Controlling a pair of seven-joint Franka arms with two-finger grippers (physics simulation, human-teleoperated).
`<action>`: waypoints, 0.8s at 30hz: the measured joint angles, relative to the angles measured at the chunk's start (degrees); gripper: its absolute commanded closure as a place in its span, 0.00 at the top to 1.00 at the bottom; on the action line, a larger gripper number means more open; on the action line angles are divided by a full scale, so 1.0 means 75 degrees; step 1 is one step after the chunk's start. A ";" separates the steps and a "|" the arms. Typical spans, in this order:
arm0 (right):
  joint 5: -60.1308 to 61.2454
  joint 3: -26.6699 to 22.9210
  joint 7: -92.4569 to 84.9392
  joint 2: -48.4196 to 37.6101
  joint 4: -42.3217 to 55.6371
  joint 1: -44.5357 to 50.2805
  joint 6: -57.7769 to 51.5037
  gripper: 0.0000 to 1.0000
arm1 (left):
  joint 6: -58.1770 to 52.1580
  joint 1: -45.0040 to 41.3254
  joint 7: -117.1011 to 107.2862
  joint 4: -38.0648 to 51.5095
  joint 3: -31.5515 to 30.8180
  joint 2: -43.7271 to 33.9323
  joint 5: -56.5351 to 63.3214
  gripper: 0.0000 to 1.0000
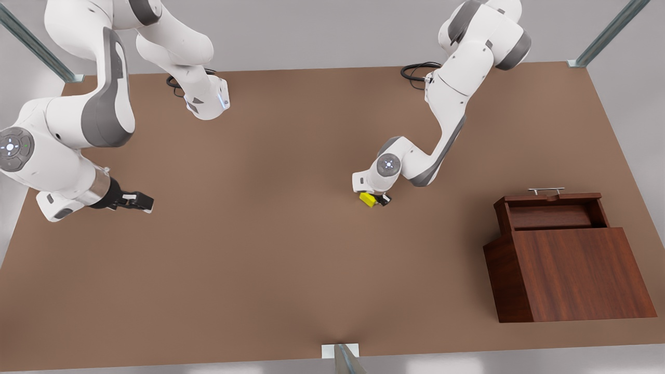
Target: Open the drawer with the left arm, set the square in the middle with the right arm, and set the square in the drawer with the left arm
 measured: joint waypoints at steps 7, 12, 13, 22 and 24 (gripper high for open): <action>0.0011 0.0014 0.0001 -0.0047 -0.0003 -0.0002 -0.0035 1.00 | -0.0023 -0.0010 -0.0016 0.0000 0.0000 -0.0048 0.0078 0.70; 0.0012 0.0014 0.0001 -0.0047 -0.0015 -0.0011 -0.0047 1.00 | -0.0199 0.0034 -0.0012 0.0023 0.0135 -0.0305 0.0022 0.70; 0.0012 0.0014 0.0001 -0.0047 -0.0015 -0.0011 -0.0047 1.00 | -0.0199 0.0072 -0.0011 0.0023 0.0134 -0.0306 0.0005 0.70; 0.0012 0.0014 0.0001 -0.0047 -0.0050 -0.0017 -0.0023 1.00 | -0.3965 0.1875 -0.1538 0.1626 0.1621 -0.2725 -0.0635 0.71; 0.0012 0.0014 0.0001 -0.0047 -0.0050 -0.0010 -0.0023 1.00 | -0.4179 0.3196 -0.1543 0.1728 0.1648 -0.3188 -0.0740 0.71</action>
